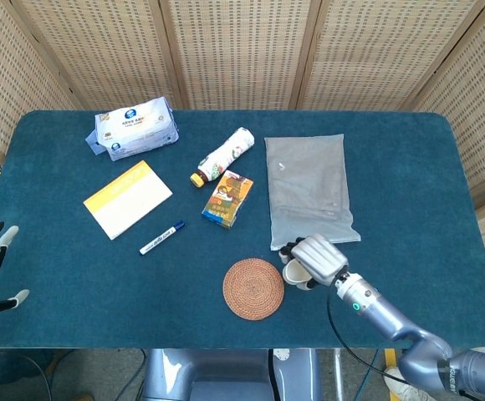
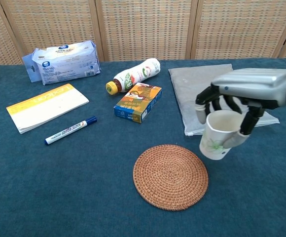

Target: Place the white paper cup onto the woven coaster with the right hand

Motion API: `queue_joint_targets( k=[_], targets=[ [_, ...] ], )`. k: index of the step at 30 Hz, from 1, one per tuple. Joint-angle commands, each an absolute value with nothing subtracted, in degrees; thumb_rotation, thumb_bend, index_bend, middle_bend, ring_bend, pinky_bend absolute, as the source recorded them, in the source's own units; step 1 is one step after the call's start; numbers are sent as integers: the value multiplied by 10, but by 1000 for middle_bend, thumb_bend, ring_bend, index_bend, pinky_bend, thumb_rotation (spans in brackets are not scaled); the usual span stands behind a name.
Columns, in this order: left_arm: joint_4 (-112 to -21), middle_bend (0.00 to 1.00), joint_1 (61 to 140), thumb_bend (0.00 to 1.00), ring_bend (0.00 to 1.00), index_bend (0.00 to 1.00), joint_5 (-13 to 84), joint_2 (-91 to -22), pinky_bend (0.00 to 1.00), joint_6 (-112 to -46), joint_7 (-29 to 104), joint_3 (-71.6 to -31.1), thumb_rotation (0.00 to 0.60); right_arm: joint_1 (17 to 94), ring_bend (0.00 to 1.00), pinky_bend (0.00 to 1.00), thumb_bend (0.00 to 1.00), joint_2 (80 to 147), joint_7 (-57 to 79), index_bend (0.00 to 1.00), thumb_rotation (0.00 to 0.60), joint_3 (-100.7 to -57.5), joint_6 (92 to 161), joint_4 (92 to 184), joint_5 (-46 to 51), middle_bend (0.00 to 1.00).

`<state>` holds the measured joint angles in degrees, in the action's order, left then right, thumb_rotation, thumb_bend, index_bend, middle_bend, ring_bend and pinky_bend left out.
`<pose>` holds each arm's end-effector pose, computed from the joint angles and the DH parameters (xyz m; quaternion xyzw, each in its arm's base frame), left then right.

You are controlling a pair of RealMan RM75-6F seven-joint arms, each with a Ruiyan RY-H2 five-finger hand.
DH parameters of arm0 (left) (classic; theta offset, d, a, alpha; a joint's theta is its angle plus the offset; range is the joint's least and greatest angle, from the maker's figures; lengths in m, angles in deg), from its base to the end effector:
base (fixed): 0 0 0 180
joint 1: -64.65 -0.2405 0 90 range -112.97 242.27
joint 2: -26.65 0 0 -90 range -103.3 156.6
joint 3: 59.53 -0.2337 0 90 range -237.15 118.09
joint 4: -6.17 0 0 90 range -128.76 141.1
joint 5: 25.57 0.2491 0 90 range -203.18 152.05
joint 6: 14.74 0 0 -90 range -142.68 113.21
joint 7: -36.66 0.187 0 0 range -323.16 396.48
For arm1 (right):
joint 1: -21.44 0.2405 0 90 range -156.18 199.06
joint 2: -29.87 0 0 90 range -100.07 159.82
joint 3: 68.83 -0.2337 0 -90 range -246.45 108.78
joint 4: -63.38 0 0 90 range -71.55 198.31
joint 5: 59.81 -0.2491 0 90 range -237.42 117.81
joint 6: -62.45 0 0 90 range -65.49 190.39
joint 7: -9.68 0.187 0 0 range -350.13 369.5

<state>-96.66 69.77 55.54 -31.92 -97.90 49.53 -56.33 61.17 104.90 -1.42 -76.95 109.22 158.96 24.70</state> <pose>-0.2887 0.2249 0.1234 -0.6081 -0.3724 -0.3259 0.6207 -0.1065 -0.3322 -0.0470 0.8314 -0.2969 0.3534 0.3094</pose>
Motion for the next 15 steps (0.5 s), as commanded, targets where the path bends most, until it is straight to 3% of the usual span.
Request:
queue_joint_targets(
  k=[1,15],
  targets=[
    [-965,0,699,0,0,0,553,-320,0,-978,495,-563,600,644,478,621,101,1081,-30,457,600,-774,1061,1576,244,490],
    [-961,0,705,0,0,0,541,-317,0,-967,487,-559,600,685,471,621,100,1151,-97,456,600,-769,1042,1558,204,488]
  ],
)
